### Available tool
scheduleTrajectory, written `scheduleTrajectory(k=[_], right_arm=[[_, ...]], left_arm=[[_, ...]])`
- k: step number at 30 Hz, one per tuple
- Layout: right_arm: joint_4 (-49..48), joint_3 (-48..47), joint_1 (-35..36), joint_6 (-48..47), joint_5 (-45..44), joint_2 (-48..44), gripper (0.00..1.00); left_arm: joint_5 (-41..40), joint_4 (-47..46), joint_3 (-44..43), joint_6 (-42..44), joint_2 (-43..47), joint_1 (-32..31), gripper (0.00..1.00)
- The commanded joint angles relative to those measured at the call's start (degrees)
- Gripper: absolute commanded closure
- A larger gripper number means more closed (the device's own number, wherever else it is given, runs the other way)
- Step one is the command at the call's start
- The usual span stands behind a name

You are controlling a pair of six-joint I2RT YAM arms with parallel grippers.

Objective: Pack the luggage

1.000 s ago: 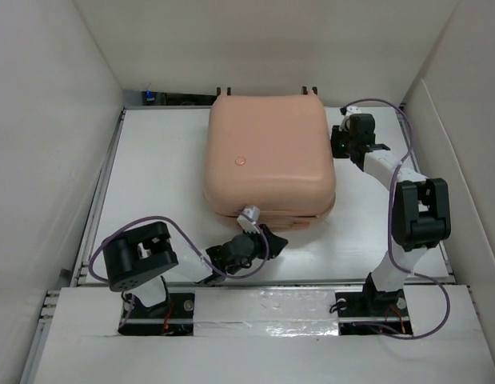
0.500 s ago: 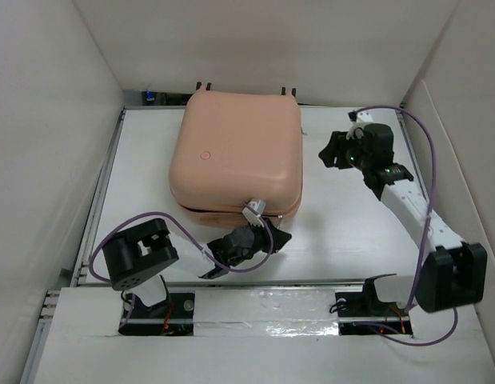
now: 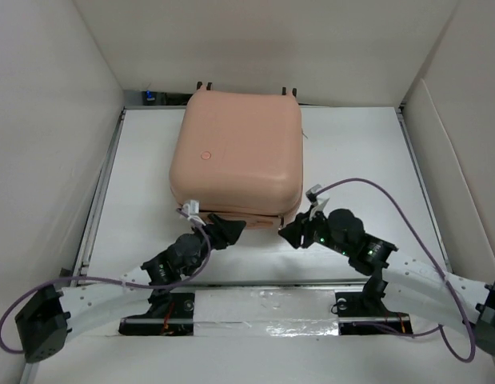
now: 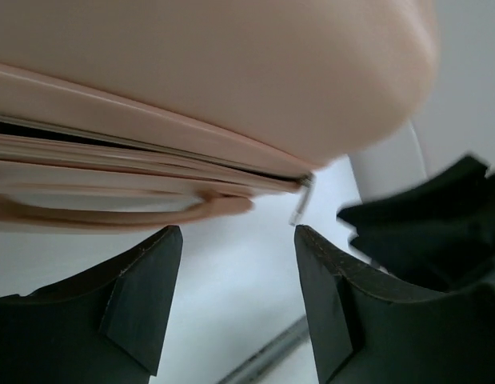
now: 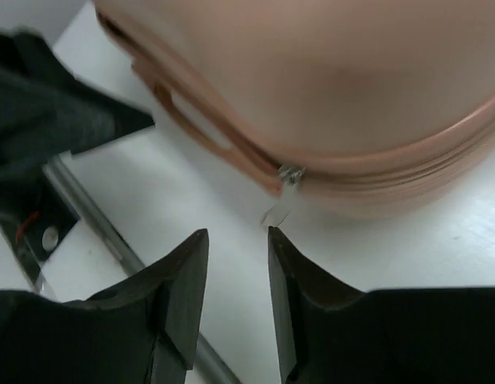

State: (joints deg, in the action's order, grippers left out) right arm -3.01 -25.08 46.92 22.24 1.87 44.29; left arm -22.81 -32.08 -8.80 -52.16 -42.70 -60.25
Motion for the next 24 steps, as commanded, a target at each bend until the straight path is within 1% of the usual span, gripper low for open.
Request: scheduleTrajectory(k=[1, 2, 3, 5, 7, 9, 12, 15, 17, 18, 24], right_arm=[[-10.4, 0.2, 6.0, 5.0, -9.5, 3.9, 0.51], [-9.6, -0.4, 6.7, 5.4, -10.1, 5.1, 0.47], [-8.5, -1.0, 7.2, 6.2, -10.9, 6.8, 0.44], [-8.9, -0.7, 7.8, 7.5, -13.7, 8.0, 0.41], [-12.6, 0.6, 7.8, 7.6, -15.2, 8.4, 0.40], [-12.8, 0.9, 6.3, 7.9, -16.3, 8.8, 0.39], [-13.3, 0.2, 4.5, 7.5, -16.1, 10.4, 0.39], [-15.3, -0.9, 3.2, 6.5, -13.0, 13.5, 0.41], [-12.4, -2.7, 3.2, 6.5, -11.7, 16.0, 0.42], [-11.4, -3.4, 3.9, 7.0, -12.2, 16.4, 0.43], [-13.0, -0.8, 4.4, 9.6, -13.0, 15.8, 0.50]], left_arm=[[0.9, 13.1, 2.1, -2.8, 5.0, 7.2, 0.43], [4.2, 14.9, 2.6, -2.9, 5.5, 9.1, 0.43], [5.7, 15.6, 3.0, -2.9, 6.2, 10.7, 0.43], [9.1, 15.7, 4.3, -2.5, 6.6, 14.4, 0.42], [10.7, 15.8, 4.6, -1.6, 6.1, 16.2, 0.42], [12.1, 15.8, 4.4, -0.8, 4.7, 17.4, 0.42], [12.4, 13.9, 4.3, 0.0, 2.3, 17.9, 0.42], [12.4, 10.6, 4.2, 0.4, -0.6, 18.4, 0.41], [12.8, 7.9, 4.0, 0.4, -2.1, 18.4, 0.41], [13.0, 6.9, 4.0, 0.3, -3.5, 18.4, 0.41], [14.3, 0.6, 3.9, 0.3, -7.1, 18.4, 0.41]])
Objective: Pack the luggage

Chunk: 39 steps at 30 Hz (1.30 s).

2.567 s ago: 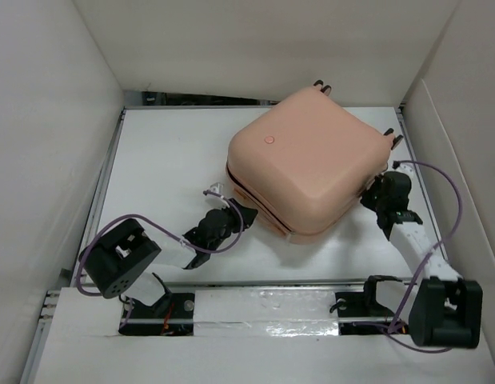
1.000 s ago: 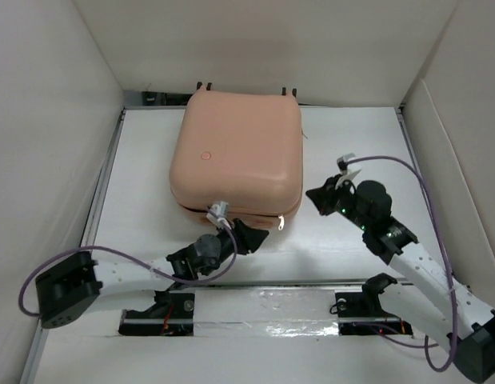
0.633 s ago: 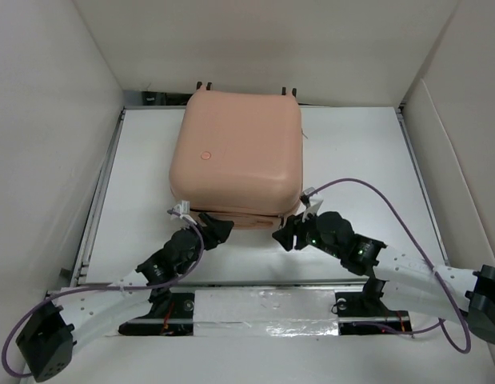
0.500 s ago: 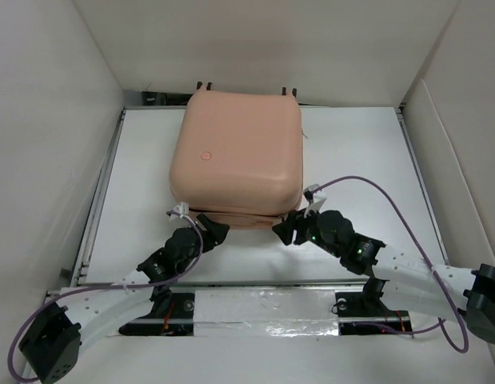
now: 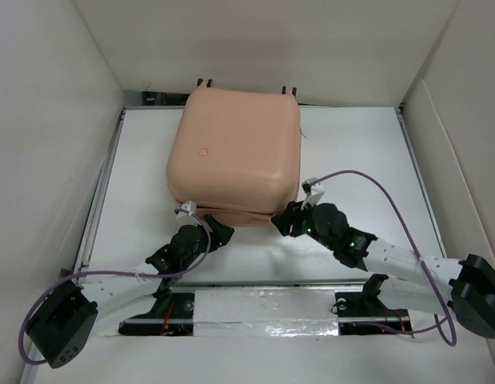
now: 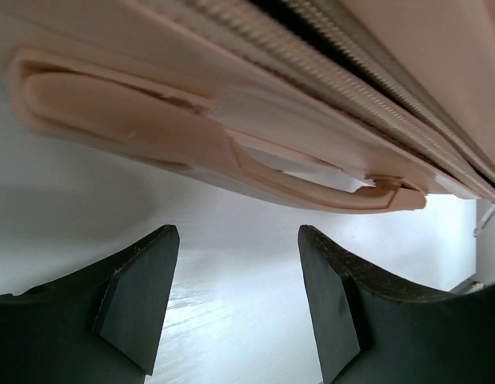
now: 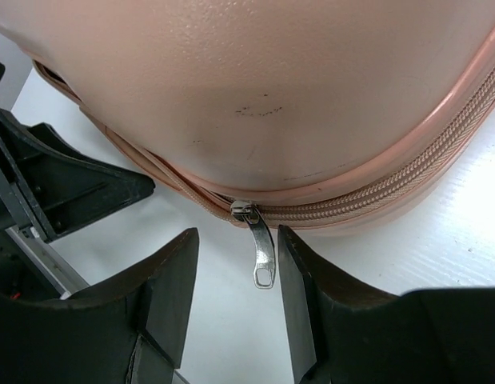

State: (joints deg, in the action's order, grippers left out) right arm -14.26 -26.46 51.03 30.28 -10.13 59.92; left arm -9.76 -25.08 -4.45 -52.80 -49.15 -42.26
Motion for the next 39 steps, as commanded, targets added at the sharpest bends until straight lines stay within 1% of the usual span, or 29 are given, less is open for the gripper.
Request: scheduleTrajectory(k=[1, 4, 6, 10, 12, 13, 17, 20, 21, 23, 25, 28, 29, 31, 32, 33, 35, 36, 37, 39], right_arm=[[-1.6, 1.2, 0.3, 1.9, -1.2, -0.8, 0.50], [-0.5, 2.3, 0.3, 2.0, -0.9, -3.0, 0.49], [-0.7, 3.3, 0.3, 2.1, -0.7, -4.1, 0.47], [-1.5, 3.9, 0.3, 2.4, -0.1, -4.1, 0.46], [-3.7, 3.4, -0.3, 1.7, 0.5, -2.2, 0.46], [-4.2, 3.2, -0.3, 0.7, 2.3, -1.3, 0.46], [-4.5, -0.2, -0.9, -0.7, 4.7, 3.4, 0.47], [-6.3, -1.2, -0.9, -1.2, 4.9, 5.3, 0.52], [-7.7, -1.1, -0.9, -1.2, 4.9, 5.3, 0.57], [-8.1, -1.1, -0.9, -1.2, 4.4, 5.5, 0.58], [-8.2, -1.2, -0.9, -1.4, 4.2, 5.6, 0.58], [-8.4, -1.2, -0.9, -1.6, 3.4, 5.5, 0.53], [-8.5, -1.1, -0.9, -1.8, 2.8, 5.3, 0.53], [-9.1, -1.0, -0.9, -2.2, 2.0, 5.2, 0.59], [-9.2, -1.1, -0.9, -2.3, 1.8, 5.2, 0.65], [-9.1, -1.3, -0.9, -2.3, 1.8, 5.4, 0.78], [-8.6, -1.6, -0.9, -2.6, 2.1, 5.3, 0.90], [-8.2, -1.7, -0.9, -2.6, 2.0, 5.3, 0.98], [-7.3, -1.7, -0.9, -2.8, 1.2, 5.1, 1.00], [-5.3, -1.7, 0.6, -2.9, -0.9, 4.2, 1.00]], left_arm=[[1.6, -6.8, -0.3, 0.9, -0.6, 0.4, 0.41], [1.8, -7.9, 0.8, 0.6, 1.3, 0.4, 0.41], [1.3, -6.9, 1.3, 0.6, 3.5, 0.4, 0.41], [0.0, -5.0, 1.5, 1.1, 5.7, 0.4, 0.41], [-0.3, -4.5, 0.5, 1.5, 4.6, 0.4, 0.41], [-0.2, -4.5, 0.1, 1.6, 3.8, 0.4, 0.41], [-0.1, -6.2, -1.5, 2.3, 0.5, 1.0, 0.41], [-0.4, -7.2, -2.7, 3.0, -2.4, 1.0, 0.41], [-0.5, -7.5, -2.8, 3.2, -2.8, 1.5, 0.41], [-0.6, -9.3, -2.8, 3.3, -3.1, 1.5, 0.41], [-0.4, -10.2, -2.8, 3.1, -3.4, 1.5, 0.41], [-0.4, -11.4, -2.5, 3.0, -3.5, 1.5, 0.41], [-0.4, -11.4, -2.4, 3.0, -3.5, 1.5, 0.41], [-0.9, -11.5, -2.4, 2.8, -3.7, 1.5, 0.41], [-1.1, -11.9, -2.4, 2.7, -3.8, 1.5, 0.41], [-1.2, -12.3, -2.5, 2.7, -4.4, 1.5, 0.41], [-1.8, -13.8, -2.7, 2.4, -5.7, 1.5, 0.41], [-2.1, -14.6, -2.7, 2.4, -6.2, 1.5, 0.41], [-2.2, -15.4, -2.7, 2.4, -6.8, 1.5, 0.42], [-2.8, -18.2, -2.8, 2.4, -8.7, 1.5, 0.43]])
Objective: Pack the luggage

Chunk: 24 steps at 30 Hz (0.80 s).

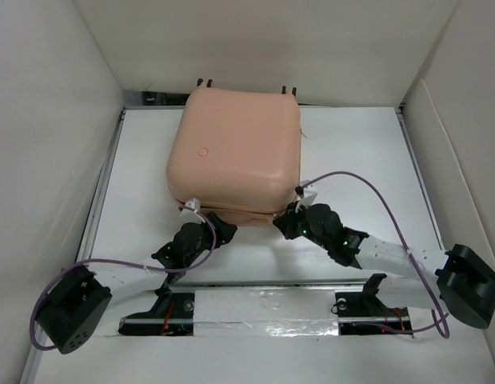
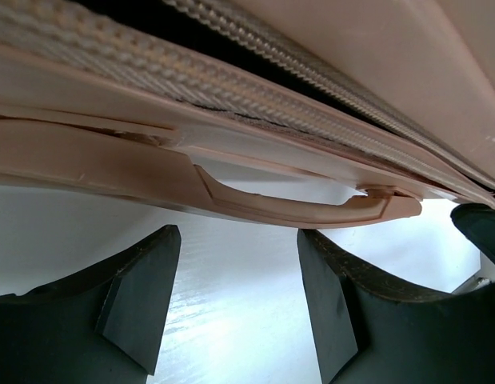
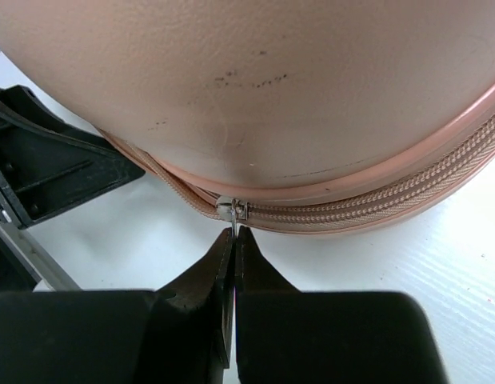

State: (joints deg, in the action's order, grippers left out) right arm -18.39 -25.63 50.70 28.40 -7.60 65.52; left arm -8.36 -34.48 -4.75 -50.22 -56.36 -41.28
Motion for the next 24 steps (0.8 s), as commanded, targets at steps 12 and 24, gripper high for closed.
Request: scheduleTrajectory(k=[12, 24], right_arm=[[18.2, -1.6, 1.3, -0.3, -16.0, -10.9, 1.00], [23.1, -5.0, 1.3, -2.0, -16.7, -11.6, 1.00]], left_arm=[[-2.0, -11.1, -2.5, -0.5, 0.4, 0.5, 0.44], [-2.7, -5.3, -6.1, 0.3, -0.2, -0.1, 0.40]])
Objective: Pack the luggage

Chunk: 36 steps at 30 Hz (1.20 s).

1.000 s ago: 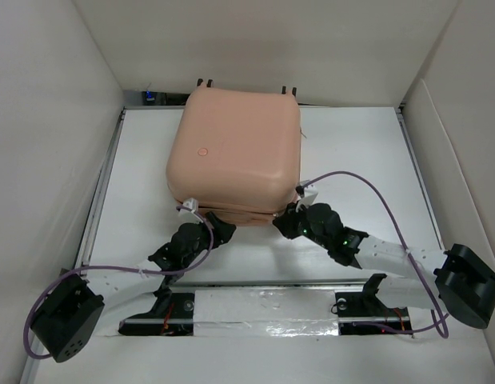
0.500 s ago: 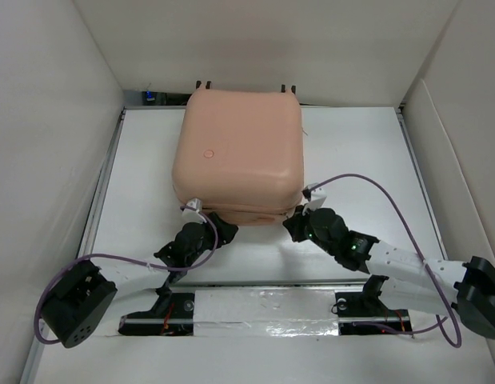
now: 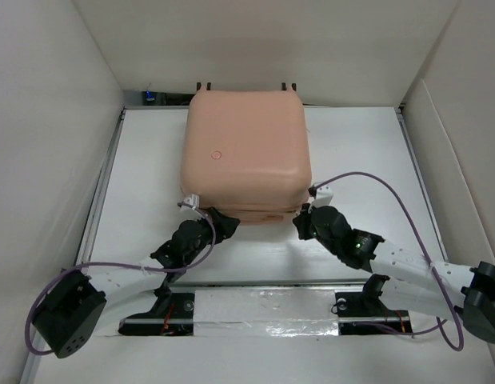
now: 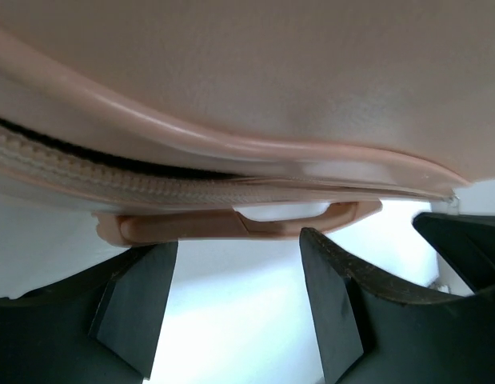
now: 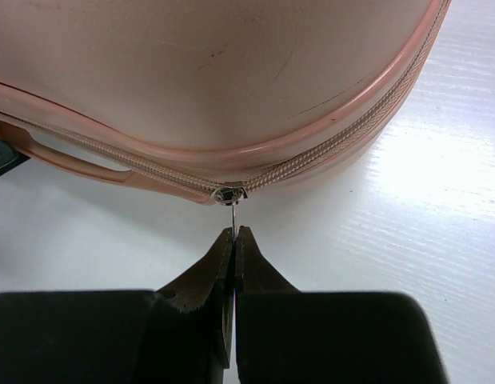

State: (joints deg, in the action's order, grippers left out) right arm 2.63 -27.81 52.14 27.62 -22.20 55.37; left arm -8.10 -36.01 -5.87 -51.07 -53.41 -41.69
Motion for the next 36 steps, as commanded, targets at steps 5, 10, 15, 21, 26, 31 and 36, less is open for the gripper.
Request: scheduleTrajectory(k=[5, 10, 15, 21, 26, 31, 36], right_arm=[[0.6, -2.1, 1.3, -0.9, -1.4, -2.2, 1.00], [-1.9, -0.5, 4.0, -1.4, 0.2, -2.3, 1.00], [-7.3, -0.3, 6.9, -1.7, 1.7, 0.8, 1.00], [-10.8, -4.3, 12.3, -3.0, 1.9, 6.5, 1.00], [-11.9, -10.1, 15.7, -4.6, 1.2, 11.2, 1.00], [-16.8, -11.7, 16.9, -7.3, 5.2, 11.2, 1.00], [-16.8, -21.1, 16.9, -9.9, 9.4, 21.0, 1.00]], left_arm=[[-3.8, -9.5, -6.3, 0.9, -9.2, 0.3, 0.40], [-5.0, -13.6, -7.0, -0.6, -12.8, -0.5, 0.43], [-7.4, -22.2, -7.8, -2.8, -19.0, -3.3, 0.52], [-6.0, -30.9, -9.2, -3.1, -27.3, -4.4, 1.00], [-7.6, -31.5, -8.4, -1.9, -27.4, -6.7, 1.00], [-8.0, -31.4, -8.2, -1.4, -27.7, -6.7, 1.00], [-5.3, -36.2, -9.3, -2.1, -32.3, -8.7, 1.00]])
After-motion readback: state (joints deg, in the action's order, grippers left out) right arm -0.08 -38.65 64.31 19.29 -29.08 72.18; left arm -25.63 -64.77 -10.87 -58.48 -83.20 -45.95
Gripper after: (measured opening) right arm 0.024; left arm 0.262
